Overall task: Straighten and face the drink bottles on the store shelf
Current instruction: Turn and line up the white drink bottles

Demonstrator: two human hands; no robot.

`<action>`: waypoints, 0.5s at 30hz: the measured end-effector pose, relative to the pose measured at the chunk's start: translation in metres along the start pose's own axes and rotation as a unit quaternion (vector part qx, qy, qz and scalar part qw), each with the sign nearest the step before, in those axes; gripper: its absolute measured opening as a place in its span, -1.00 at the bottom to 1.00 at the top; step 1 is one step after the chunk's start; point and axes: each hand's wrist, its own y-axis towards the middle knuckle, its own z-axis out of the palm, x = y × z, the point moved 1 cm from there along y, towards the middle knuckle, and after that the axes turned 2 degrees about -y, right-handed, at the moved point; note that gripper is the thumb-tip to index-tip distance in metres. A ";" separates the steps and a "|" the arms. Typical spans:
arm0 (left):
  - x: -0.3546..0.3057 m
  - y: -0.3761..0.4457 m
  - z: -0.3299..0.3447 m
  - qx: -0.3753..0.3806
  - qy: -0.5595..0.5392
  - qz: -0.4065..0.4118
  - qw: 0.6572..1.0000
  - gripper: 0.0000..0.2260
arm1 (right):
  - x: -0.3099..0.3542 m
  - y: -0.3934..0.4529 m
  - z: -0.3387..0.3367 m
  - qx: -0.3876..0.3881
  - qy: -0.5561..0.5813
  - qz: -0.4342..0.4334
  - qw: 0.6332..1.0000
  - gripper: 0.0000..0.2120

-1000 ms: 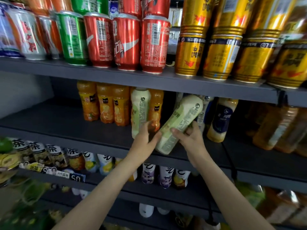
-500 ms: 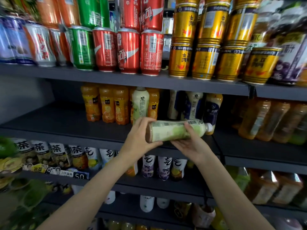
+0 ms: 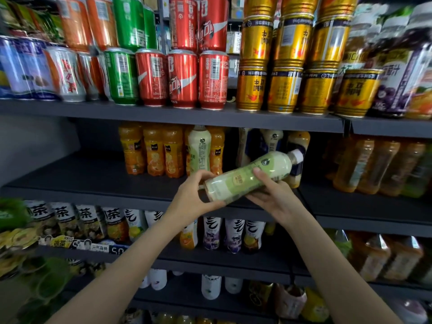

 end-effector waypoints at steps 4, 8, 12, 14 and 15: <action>-0.002 -0.004 0.006 -0.069 0.155 0.189 0.967 -0.46 | -0.008 0.000 0.000 -0.008 0.043 0.037 0.998 -0.73; 0.007 -0.002 0.008 -0.097 0.199 0.246 0.944 -0.42 | -0.011 0.001 0.000 0.019 0.082 0.016 0.996 -0.70; 0.017 -0.001 0.011 -0.083 0.175 0.223 0.955 -0.45 | -0.008 0.006 -0.003 0.048 0.024 -0.039 0.998 -0.46; 0.022 0.002 0.012 -0.076 0.172 0.223 0.956 -0.45 | -0.007 0.010 -0.006 0.049 -0.005 -0.057 0.997 -0.42; 0.023 0.004 0.013 -0.075 0.175 0.227 0.955 -0.45 | -0.007 0.012 -0.008 0.051 -0.012 -0.063 0.997 -0.41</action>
